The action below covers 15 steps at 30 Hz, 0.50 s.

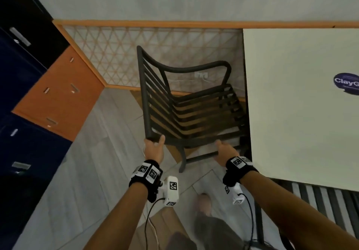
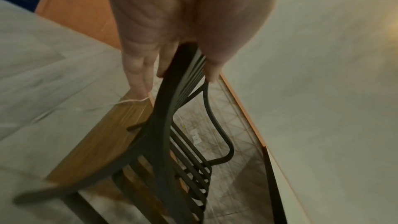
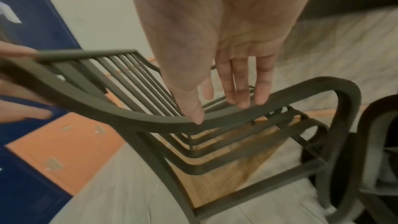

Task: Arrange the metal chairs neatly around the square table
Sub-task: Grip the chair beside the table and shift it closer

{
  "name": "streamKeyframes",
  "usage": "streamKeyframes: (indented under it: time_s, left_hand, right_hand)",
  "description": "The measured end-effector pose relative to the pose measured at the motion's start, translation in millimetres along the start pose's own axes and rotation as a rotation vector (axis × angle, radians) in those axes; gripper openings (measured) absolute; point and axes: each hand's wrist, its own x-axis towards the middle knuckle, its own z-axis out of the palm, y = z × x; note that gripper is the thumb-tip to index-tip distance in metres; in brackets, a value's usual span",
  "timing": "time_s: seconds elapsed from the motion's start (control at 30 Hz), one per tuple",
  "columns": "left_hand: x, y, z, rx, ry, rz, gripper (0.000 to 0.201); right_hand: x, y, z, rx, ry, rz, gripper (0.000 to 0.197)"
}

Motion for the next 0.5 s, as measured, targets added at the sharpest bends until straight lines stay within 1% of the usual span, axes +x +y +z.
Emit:
streamKeyframes:
  time_s: [0.07, 0.1, 0.17, 0.2, 0.27, 0.37, 0.5]
  left_hand:
    - [2, 6, 12, -0.161, 0.044, -0.024, 0.047]
    - [0, 11, 17, -0.225, 0.054, -0.050, 0.045]
    - [-3, 15, 26, -0.292, 0.050, -0.100, 0.058]
    - [-1, 14, 29, -0.314, 0.051, -0.107, 0.061]
    - [6, 12, 29, -0.341, 0.058, -0.095, 0.060]
    - [22, 10, 26, -0.339, 0.060, -0.079, 0.055]
    - [40, 18, 23, -0.345, 0.119, -0.090, 0.054]
  right_hand:
    - [28, 2, 0, -0.023, 0.009, 0.016, 0.061]
    - [43, 4, 1, -0.035, 0.021, 0.018, 0.062]
    - [67, 12, 5, -0.078, 0.047, 0.010, 0.063]
    - [78, 17, 6, -0.114, 0.050, 0.013, 0.064]
    - [99, 30, 10, -0.190, 0.027, 0.031, 0.064]
    - [121, 46, 18, -0.251, -0.003, 0.020, 0.054]
    - [138, 47, 20, -0.287, -0.042, -0.018, 0.047]
